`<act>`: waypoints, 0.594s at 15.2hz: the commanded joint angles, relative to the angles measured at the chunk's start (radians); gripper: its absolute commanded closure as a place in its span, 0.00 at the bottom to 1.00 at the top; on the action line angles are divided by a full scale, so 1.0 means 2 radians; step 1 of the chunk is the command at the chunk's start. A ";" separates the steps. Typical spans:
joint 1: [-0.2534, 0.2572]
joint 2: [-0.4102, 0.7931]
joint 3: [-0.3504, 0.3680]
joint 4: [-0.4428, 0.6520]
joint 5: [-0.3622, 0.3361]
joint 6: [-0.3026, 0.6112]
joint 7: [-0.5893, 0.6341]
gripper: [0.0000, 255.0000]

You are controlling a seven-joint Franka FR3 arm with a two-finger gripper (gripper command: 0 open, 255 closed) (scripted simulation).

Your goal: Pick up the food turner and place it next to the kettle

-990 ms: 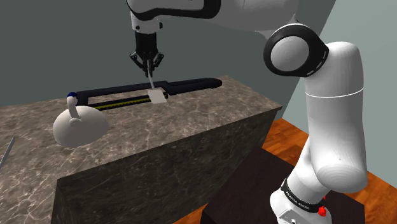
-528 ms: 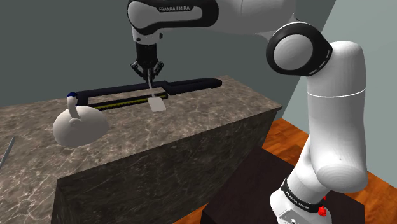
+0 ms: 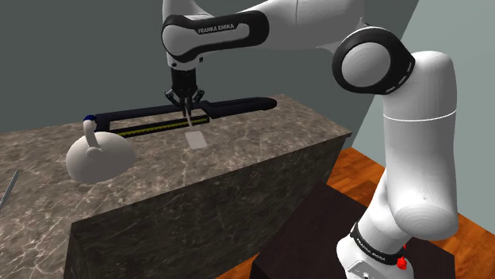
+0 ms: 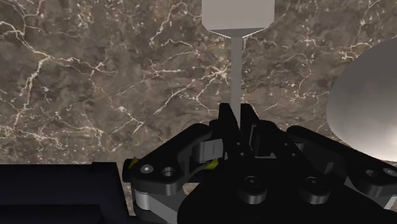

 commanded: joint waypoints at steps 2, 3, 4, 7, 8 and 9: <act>0.000 -0.001 0.000 -0.021 0.000 0.021 0.001 1.00; 0.000 0.000 0.000 -0.027 0.000 0.027 0.001 1.00; 0.000 0.000 0.000 -0.033 0.000 0.033 0.001 1.00; -0.001 0.003 0.000 -0.049 -0.001 0.052 0.002 1.00; -0.001 0.005 0.000 -0.054 -0.001 0.058 0.002 1.00; -0.001 0.006 0.000 -0.058 -0.001 0.064 0.002 1.00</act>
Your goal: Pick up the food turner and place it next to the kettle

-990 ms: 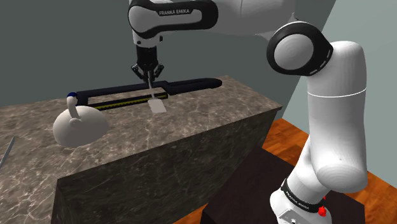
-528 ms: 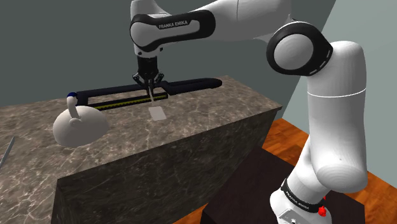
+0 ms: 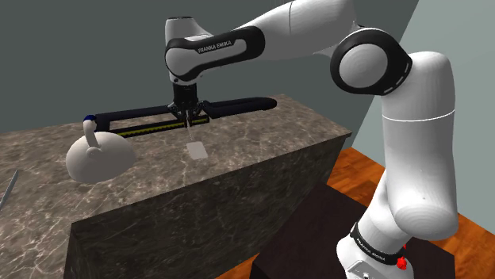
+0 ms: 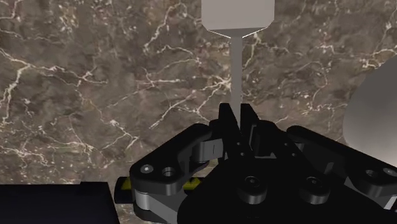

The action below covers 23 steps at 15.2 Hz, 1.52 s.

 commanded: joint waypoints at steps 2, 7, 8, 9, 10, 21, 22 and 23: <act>0.000 0.003 0.000 -0.017 0.000 0.021 0.001 1.00; 0.000 0.012 -0.001 -0.038 -0.001 0.050 0.002 1.00; 0.000 0.014 -0.001 -0.041 -0.002 0.056 0.002 1.00; 0.000 0.017 -0.001 -0.045 -0.002 0.062 0.003 1.00; 0.000 0.019 -0.001 -0.048 -0.002 0.067 0.003 1.00; 0.000 0.042 -0.002 -0.071 -0.004 0.113 0.005 1.00; 0.000 0.042 -0.002 -0.071 -0.004 0.113 0.005 1.00; 0.000 0.042 -0.002 -0.071 -0.004 0.113 0.005 1.00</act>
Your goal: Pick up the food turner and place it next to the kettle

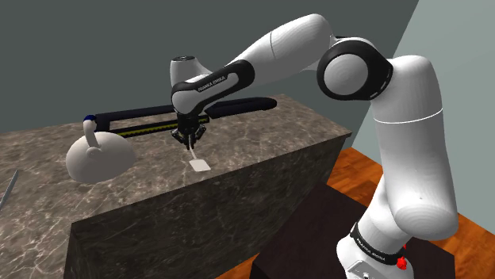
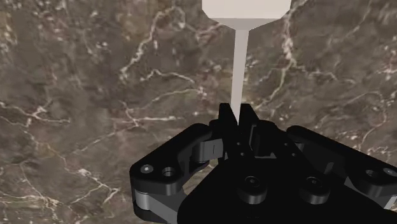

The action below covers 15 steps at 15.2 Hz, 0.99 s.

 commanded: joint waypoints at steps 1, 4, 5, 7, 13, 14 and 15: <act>0.000 0.000 0.000 0.000 0.000 0.000 0.000 1.00; 0.000 0.000 0.000 0.000 0.000 0.000 0.000 0.00; 0.000 0.000 0.000 0.000 0.000 0.000 0.000 0.00; 0.000 0.000 0.000 0.000 0.000 0.000 0.000 0.00; 0.001 -0.030 0.001 0.019 0.002 -0.049 -0.001 0.00; 0.001 -0.030 0.001 0.019 0.002 -0.049 -0.001 0.00; 0.001 -0.030 0.001 0.019 0.002 -0.049 -0.001 0.00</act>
